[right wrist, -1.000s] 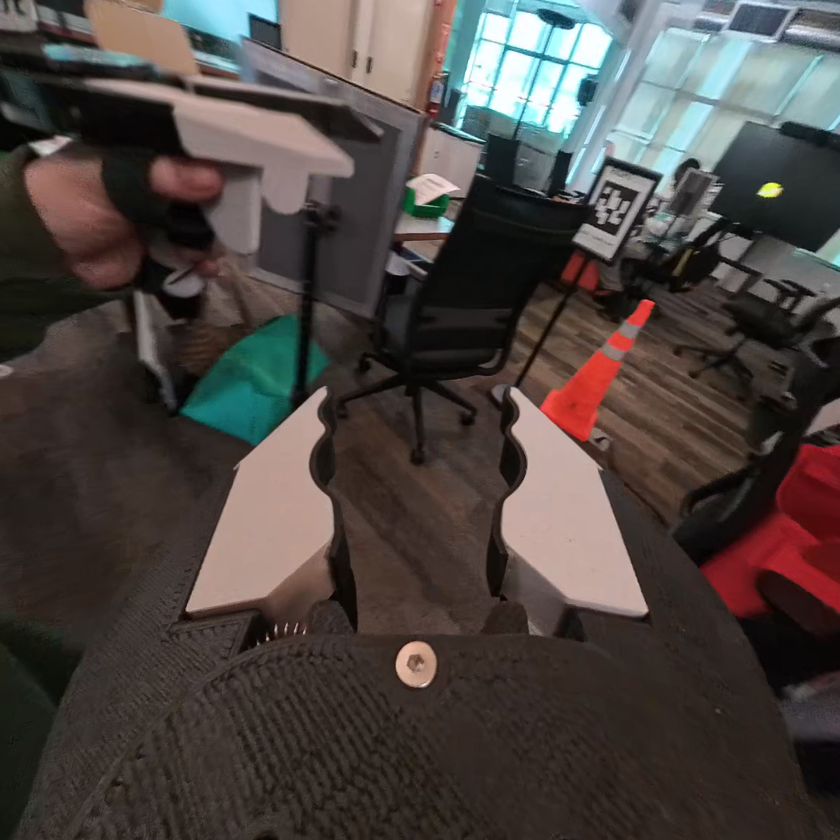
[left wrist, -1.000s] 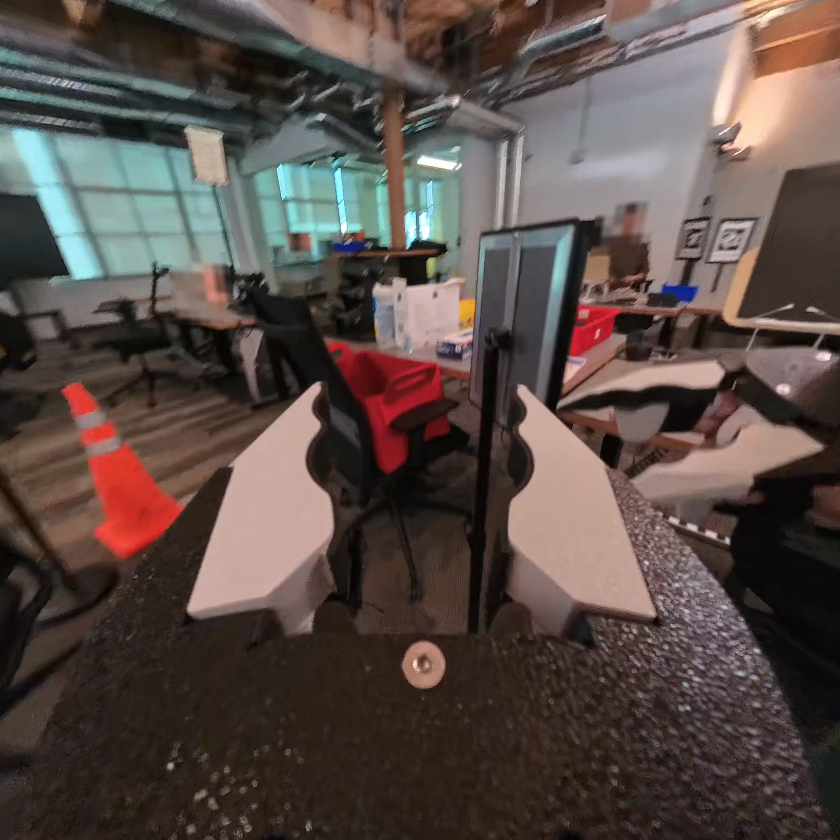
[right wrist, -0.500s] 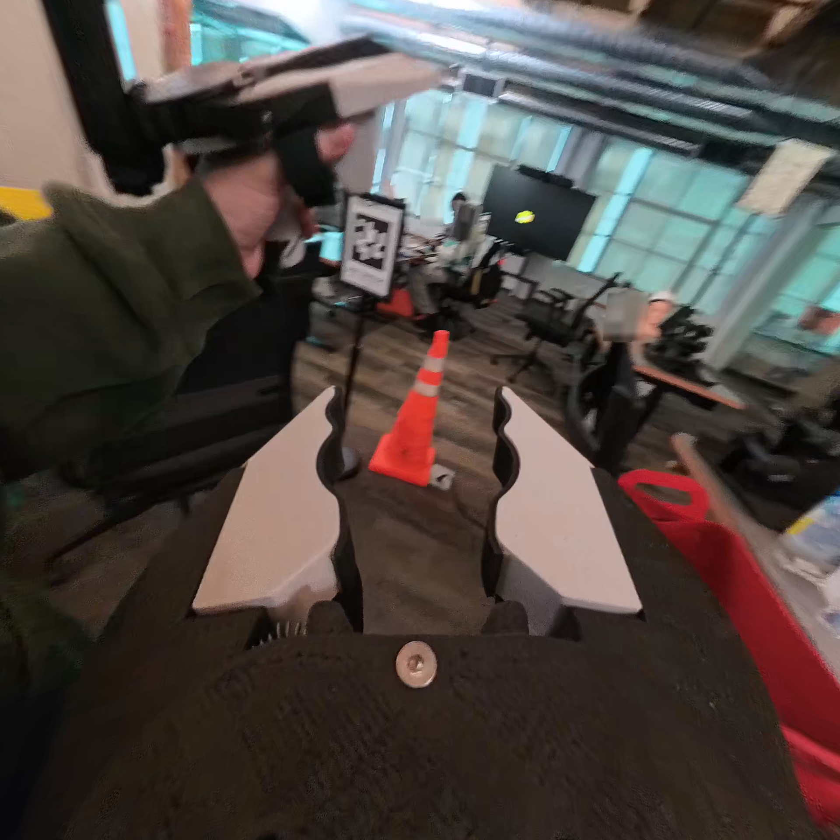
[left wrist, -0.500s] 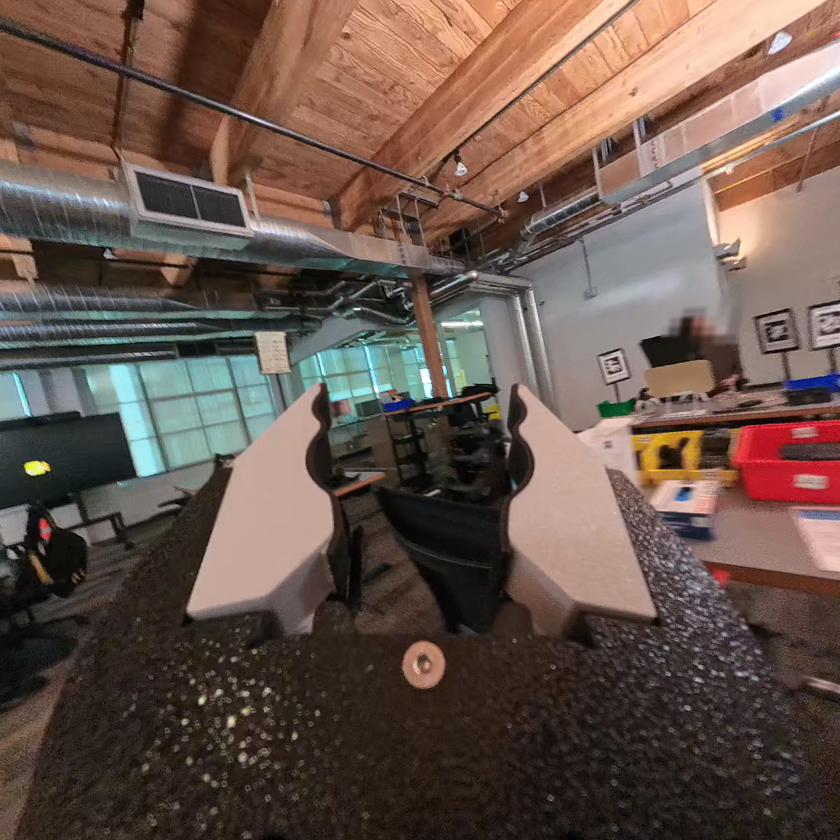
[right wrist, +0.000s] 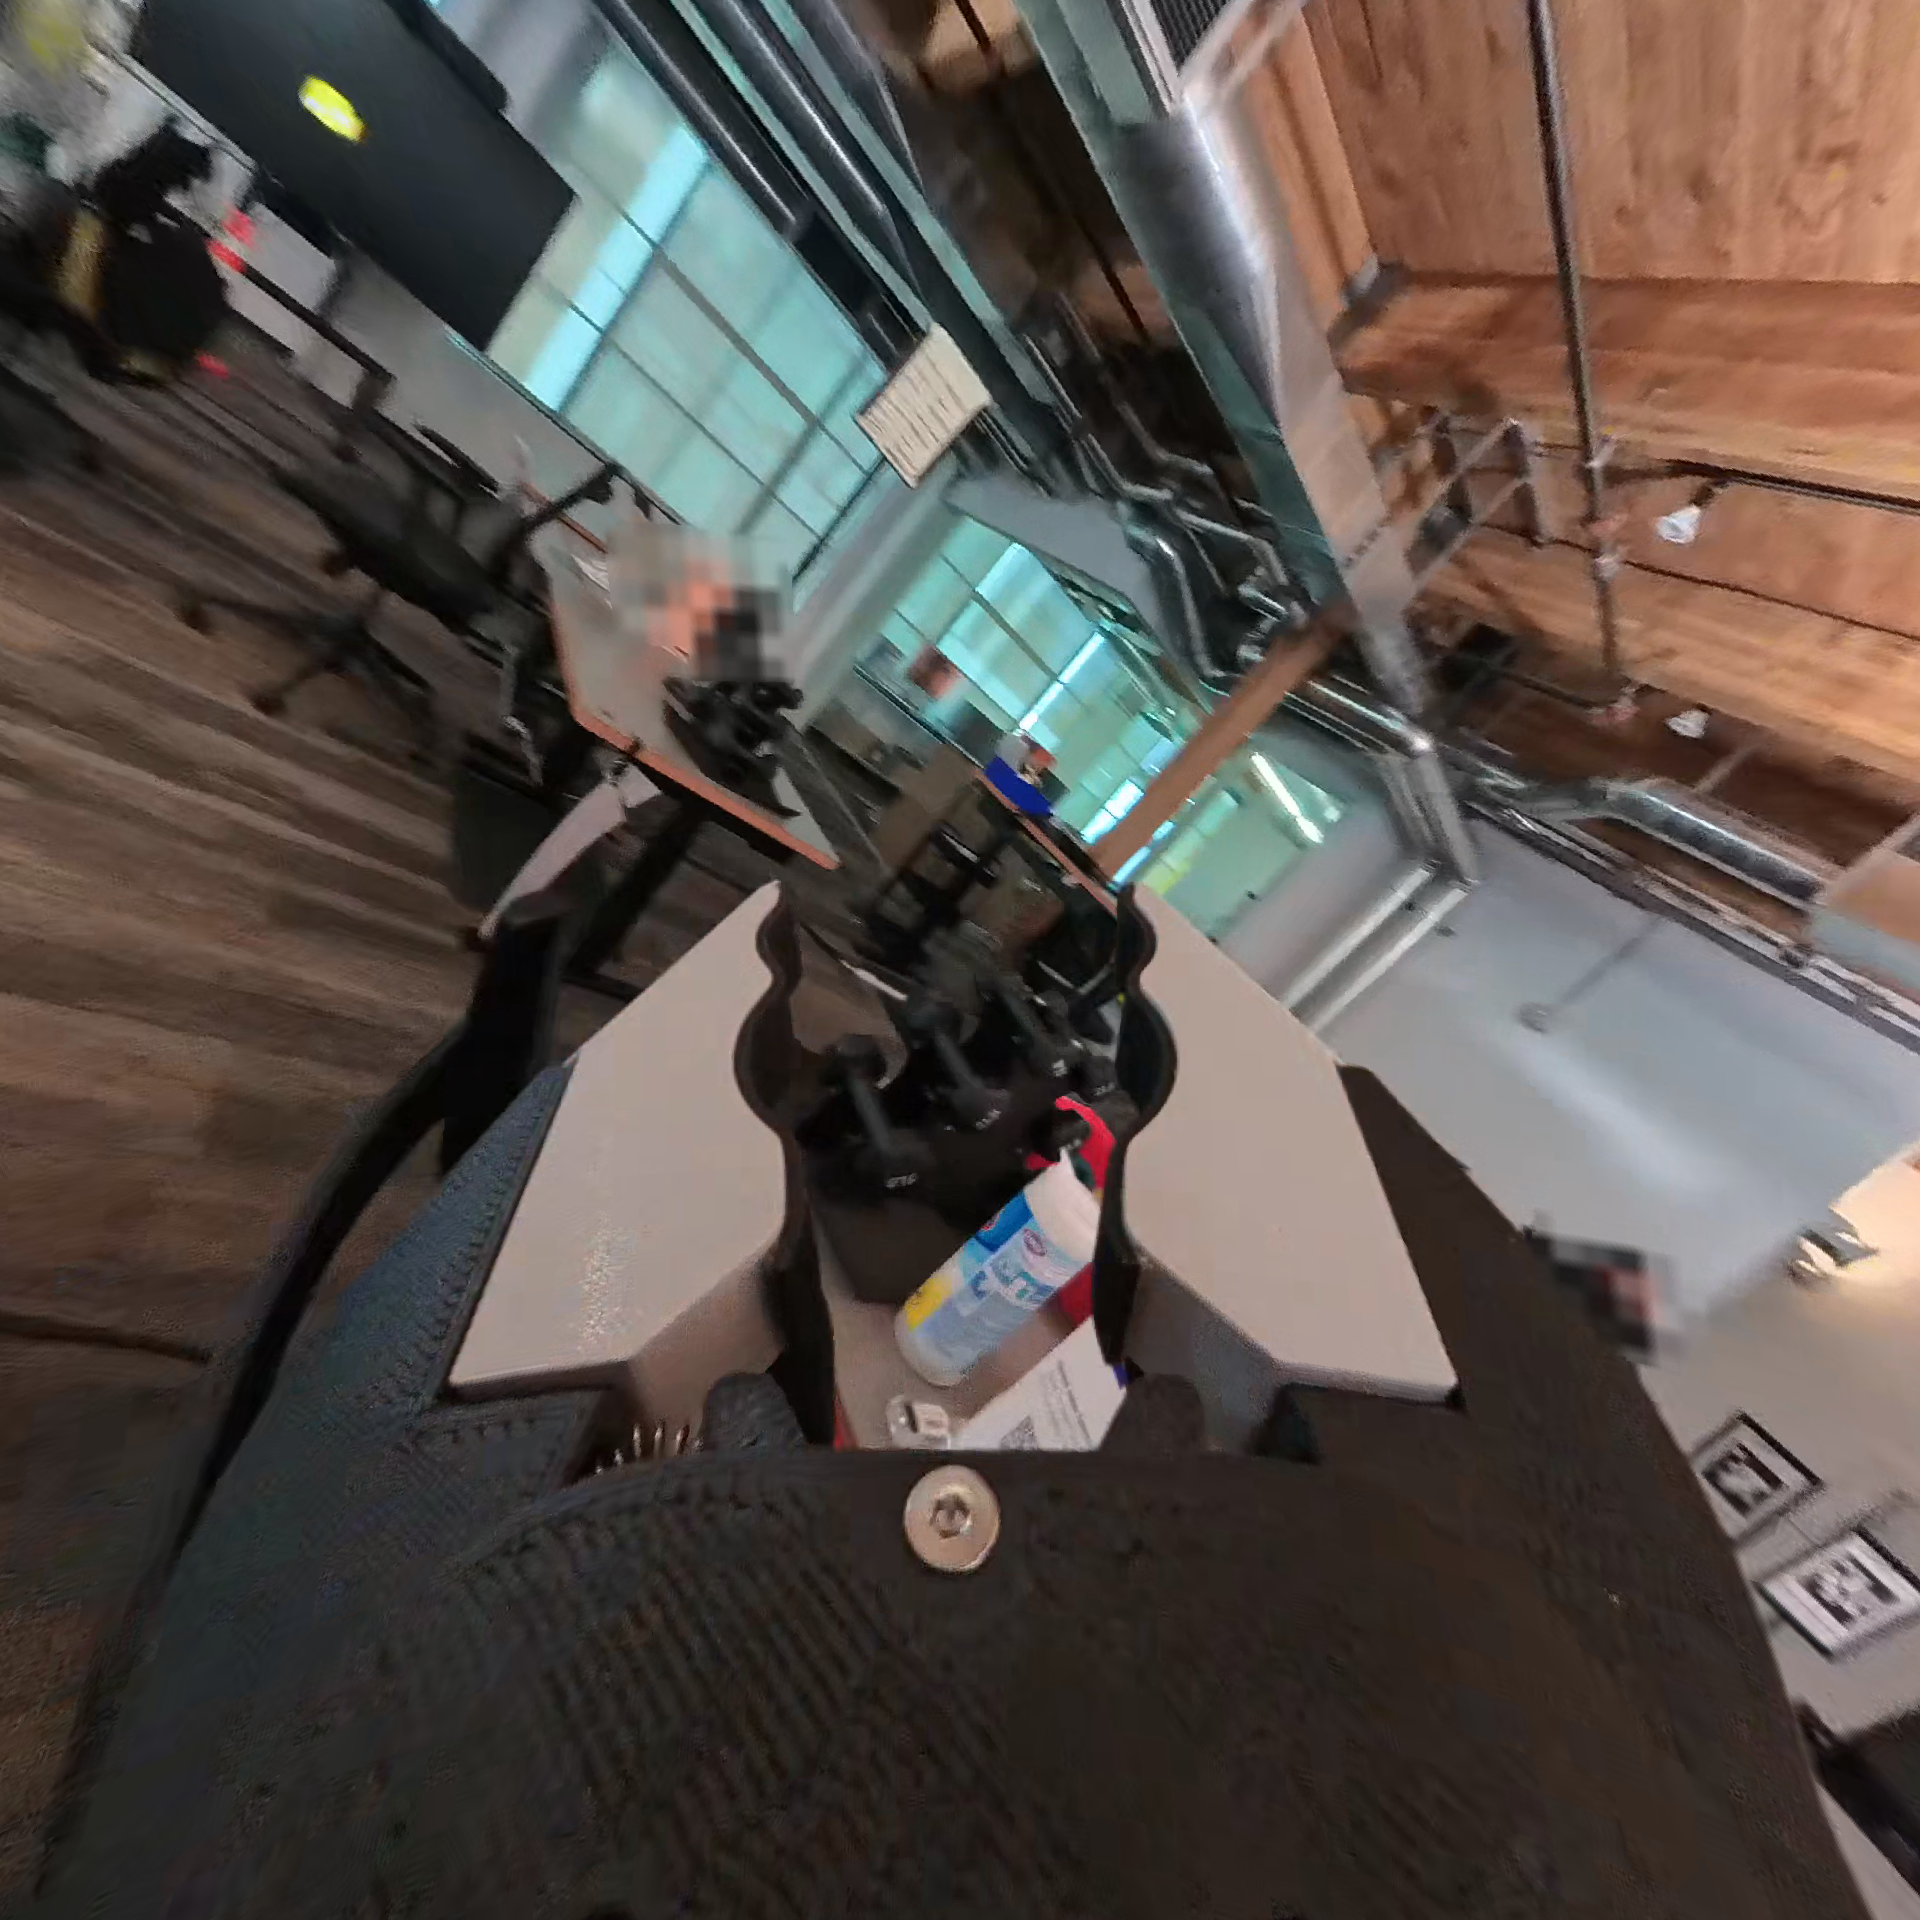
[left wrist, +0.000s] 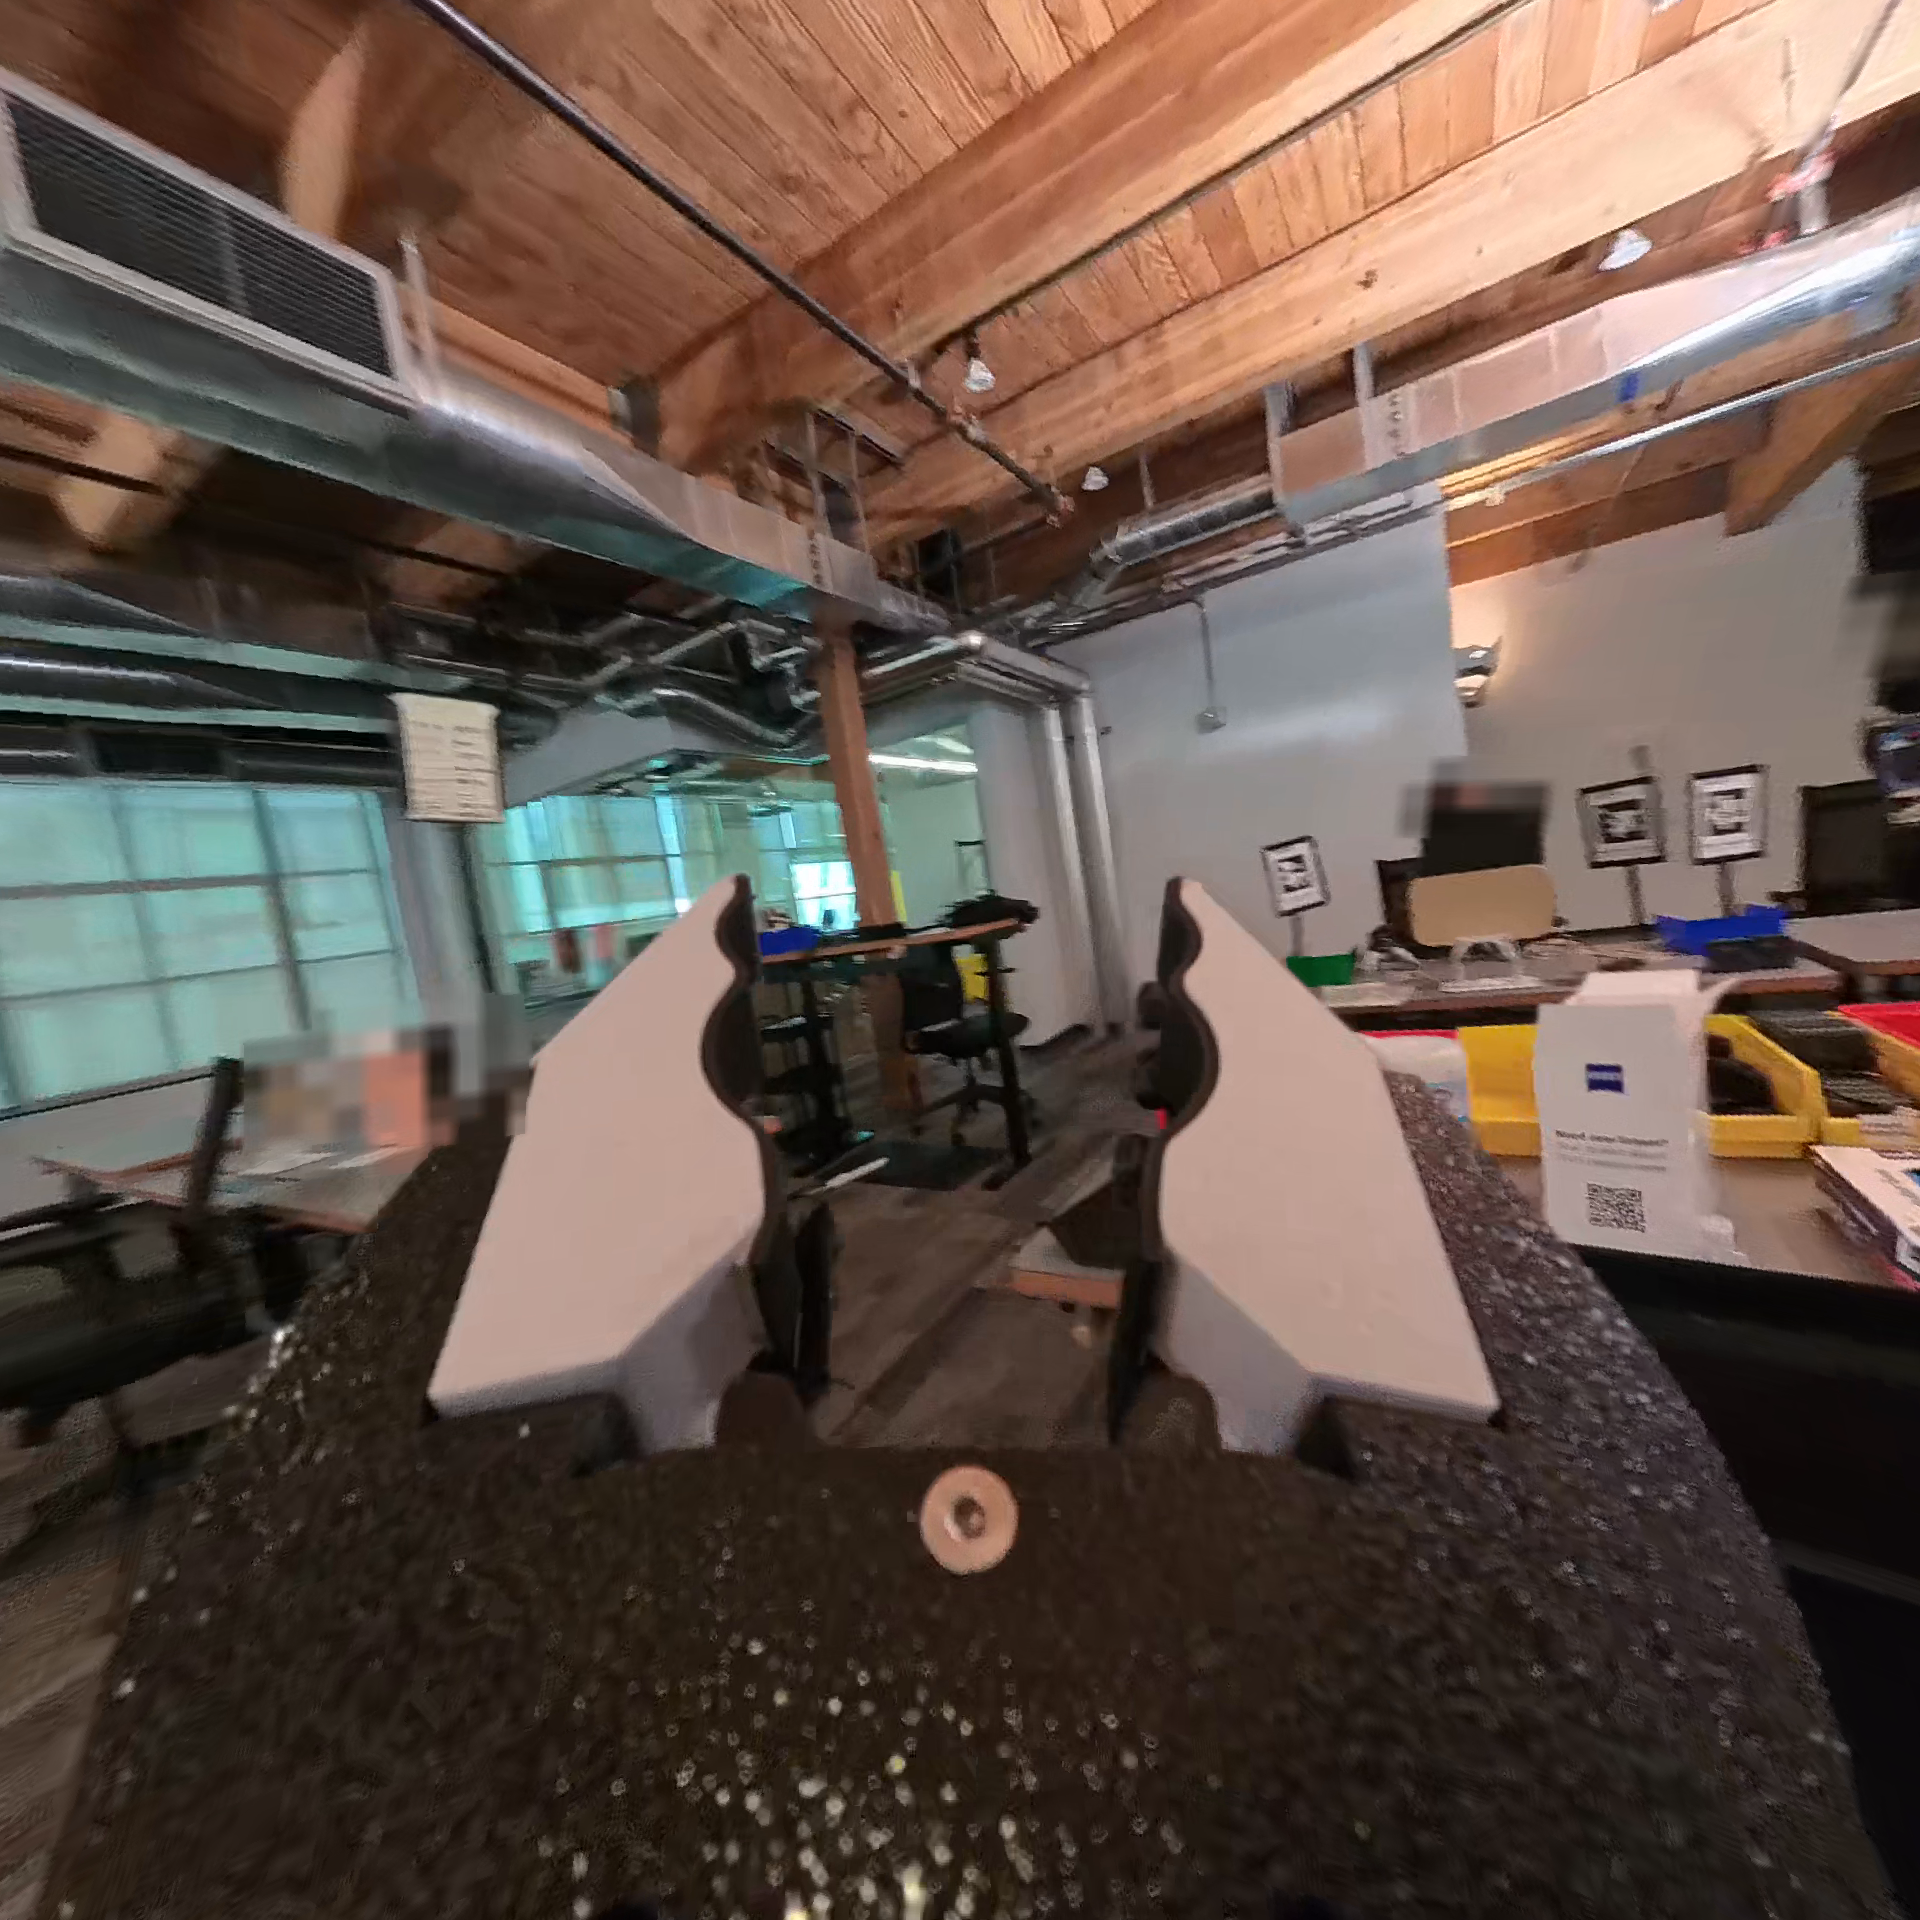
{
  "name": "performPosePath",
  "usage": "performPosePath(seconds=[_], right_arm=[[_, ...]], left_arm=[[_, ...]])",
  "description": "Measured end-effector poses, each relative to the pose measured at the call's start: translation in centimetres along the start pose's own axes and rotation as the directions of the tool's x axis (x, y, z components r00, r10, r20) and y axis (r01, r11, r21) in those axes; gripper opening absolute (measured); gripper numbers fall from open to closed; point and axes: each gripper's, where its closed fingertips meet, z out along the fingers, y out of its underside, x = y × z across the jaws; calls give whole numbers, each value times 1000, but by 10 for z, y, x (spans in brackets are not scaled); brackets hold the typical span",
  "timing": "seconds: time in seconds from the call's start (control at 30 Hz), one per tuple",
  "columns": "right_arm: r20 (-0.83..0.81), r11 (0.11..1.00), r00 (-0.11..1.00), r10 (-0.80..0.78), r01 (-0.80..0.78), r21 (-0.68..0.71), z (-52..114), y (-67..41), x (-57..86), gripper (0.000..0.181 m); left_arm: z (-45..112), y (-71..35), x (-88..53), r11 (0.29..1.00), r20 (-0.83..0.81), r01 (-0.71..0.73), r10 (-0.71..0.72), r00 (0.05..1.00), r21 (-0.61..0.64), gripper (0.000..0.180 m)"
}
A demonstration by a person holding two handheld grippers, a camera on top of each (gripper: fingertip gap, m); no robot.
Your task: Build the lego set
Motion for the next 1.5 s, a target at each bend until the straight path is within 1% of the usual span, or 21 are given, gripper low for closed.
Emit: performPosePath(seconds=[0.07, 0.13, 0.2, 0.3, 0.37, 0.47, 0.5, 0.57, 0.6, 0.67, 0.73, 0.8, 0.87, 0.93, 0.97, 1.03, 1.1, 1.2, 1.3, 1.43, 1.5], right_arm=[[-64, 1000, 998, -4, 3, -11, 37, 6, -5, 60], [-139, 999, 990, -31, 28, -26, 80, 16, -10, 60], [-202, 994, 974, -103, 96, -45, 130, 25, -14, 60], [-253, 958, 928, -272, 235, -166, 208, 40, -15, 60], [-229, 934, 921, -315, 257, -248, 261, 49, -19, 59], [-200, 932, 943, -266, 199, -302, 333, 59, -26, 59], [-212, 944, 958, -195, 125, -304, 354, 68, -26, 59], [-224, 951, 970, 93, -153, -268, 397, 87, -34, 60], [-234, 915, 932, 278, -331, -230, 419, 99, -38, 58], [-289, 778, 784, 550, -606, -165, 459, 130, -41, 57], [-362, 630, 618, 698, -770, -99, 491, 164, -38, 59], [-436, 494, 433, 789, -869, 33, 520, 199, -27, 58], [-423, 338, 231, 876, -921, 196, 546, 233, -13, 58], [-419, 252, 75, 905, -888, 385, 558, 271, 17, 57], [-440, 212, -10, 898, -866, 453, 558, 297, 31, 57], [-406, 93, -181, 896, -817, 569, 556, 343, 50, 58], [-346, -7, -297, 890, -767, 642, 552, 378, 64, 60], [-327, -40, -379, 865, -704, 709, 545, 417, 77, 64], [-316, -71, -455, 833, -653, 754, 546, 455, 78, 65], [-143, -127, -421, 896, -551, 825, 551, 470, 98, 54], [-107, -127, -400, 910, -515, 847, 550, 479, 103, 44]], left_arm=[[34, 35, -12, 1000, -81, 22, -21, 997, 5, 76], [72, 67, -23, 1000, -152, -4, 7, 988, 23, 76], [115, 96, -41, 998, -207, -42, 52, 977, 53, 74], [188, 136, -76, 992, -282, -64, 91, 955, 105, 74], [243, 164, -103, 995, -323, -37, 65, 944, 93, 75], [305, 199, -140, 993, -361, 57, -17, 932, 101, 73], [324, 211, -151, 990, -372, 88, -41, 927, 109, 72], [367, 244, -166, 987, -393, 130, -83, 916, 93, 72], [385, 260, -172, 985, -415, 153, -105, 904, 85, 73], [420, 293, -183, 977, -464, 200, -144, 874, 75, 73], [460, 330, -192, 976, -515, 210, -149, 844, 61, 72], [502, 368, -203, 977, -566, 208, -144, 812, 50, 72], [547, 399, -214, 969, -625, 243, -158, 765, 52, 72], [597, 429, -218, 965, -685, 256, -153, 712, 50, 71], [621, 444, -216, 969, -717, 247, -165, 677, 11, 72], [662, 464, -209, 966, -774, 256, -189, 604, -35, 74], [694, 476, -202, 959, -806, 283, -189, 561, -28, 71], [728, 502, -171, 947, -860, 316, -215, 463, -67, 70], [758, 525, -127, 924, -909, 359, -257, 328, -132, 72], [797, 540, -70, 907, -949, 408, -210, 234, -100, 71], [813, 547, -36, 901, -963, 413, -216, 159, -134, 71]])
